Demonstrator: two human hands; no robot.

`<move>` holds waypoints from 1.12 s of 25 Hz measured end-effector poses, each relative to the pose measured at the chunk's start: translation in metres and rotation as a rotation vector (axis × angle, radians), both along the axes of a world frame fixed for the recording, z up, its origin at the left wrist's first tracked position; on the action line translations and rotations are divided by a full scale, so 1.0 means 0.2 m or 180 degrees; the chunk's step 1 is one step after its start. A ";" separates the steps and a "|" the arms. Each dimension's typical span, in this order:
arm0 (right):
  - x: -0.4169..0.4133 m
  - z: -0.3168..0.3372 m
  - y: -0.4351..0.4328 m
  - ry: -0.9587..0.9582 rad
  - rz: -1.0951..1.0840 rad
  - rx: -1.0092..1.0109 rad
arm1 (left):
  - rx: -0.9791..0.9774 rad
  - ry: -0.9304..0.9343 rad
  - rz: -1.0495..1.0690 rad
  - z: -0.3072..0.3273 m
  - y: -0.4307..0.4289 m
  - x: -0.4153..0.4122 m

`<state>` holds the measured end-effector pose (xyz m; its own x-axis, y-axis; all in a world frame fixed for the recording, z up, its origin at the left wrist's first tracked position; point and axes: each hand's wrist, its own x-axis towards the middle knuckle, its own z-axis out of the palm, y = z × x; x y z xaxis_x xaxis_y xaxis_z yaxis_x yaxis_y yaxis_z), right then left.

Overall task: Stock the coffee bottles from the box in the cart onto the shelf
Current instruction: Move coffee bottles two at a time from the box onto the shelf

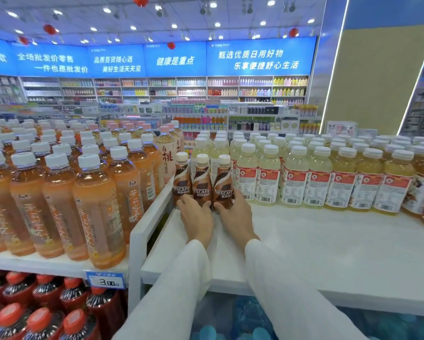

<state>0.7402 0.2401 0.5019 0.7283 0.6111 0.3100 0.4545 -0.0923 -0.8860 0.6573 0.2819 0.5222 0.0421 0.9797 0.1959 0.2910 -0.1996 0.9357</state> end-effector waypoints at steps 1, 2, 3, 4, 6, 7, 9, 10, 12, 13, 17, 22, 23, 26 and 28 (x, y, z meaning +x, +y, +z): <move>0.00 0.00 0.00 -0.0008 0.0002 0.0003 | 0.0001 0.0011 0.0003 0.00 0.00 0.00; 0.01 0.00 0.00 -0.0018 0.0009 0.0017 | 0.0003 0.0013 0.0006 0.00 0.01 0.00; 0.01 -0.01 0.00 -0.0041 0.0011 0.0023 | 0.0006 0.0010 0.0004 0.00 0.01 0.00; 0.01 -0.01 0.00 -0.0061 0.0016 0.0041 | 0.0010 0.0011 -0.0001 -0.01 0.01 0.00; 0.02 -0.01 0.00 -0.0098 0.0033 0.0066 | 0.0044 0.0034 -0.0015 0.00 0.01 0.00; 0.02 -0.01 0.00 -0.0113 0.0048 0.0066 | 0.0059 0.0052 -0.0017 0.00 0.00 0.00; 0.02 -0.01 0.00 -0.0108 0.0065 0.0077 | 0.0093 0.0086 -0.0027 0.00 0.00 0.00; 0.02 -0.01 0.01 -0.0110 0.0073 0.0098 | 0.0098 0.0087 -0.0031 -0.01 0.00 0.00; 0.02 -0.02 0.02 -0.0130 0.0063 0.0113 | 0.0107 0.0081 -0.0042 -0.01 0.01 0.00; 0.03 -0.02 0.02 -0.0129 0.0051 0.0101 | 0.0121 0.0062 -0.0045 -0.01 0.01 0.00; 0.02 -0.01 0.01 -0.0044 0.0058 0.0065 | 0.0136 -0.0022 -0.0090 -0.02 0.02 0.00; -0.04 0.02 -0.15 0.0084 0.0142 -0.0290 | 0.0102 0.0149 -0.0282 -0.04 -0.06 -0.10; -0.05 0.03 -0.22 0.0020 0.0166 -0.0463 | 0.0124 0.0270 -0.0372 -0.04 -0.09 -0.15; -0.13 0.04 -0.47 -0.0218 0.0265 -0.0768 | 0.0163 0.0530 -0.0504 -0.05 -0.23 -0.33; -0.21 0.04 -0.64 -0.0404 0.0331 -0.0715 | 0.0287 0.0484 -0.0503 -0.07 -0.37 -0.47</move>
<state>0.6980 0.1129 0.5098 0.6220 0.7443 0.2432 0.5780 -0.2268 -0.7839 0.5643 0.2083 0.5077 0.2291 0.9374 0.2621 0.3857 -0.3347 0.8598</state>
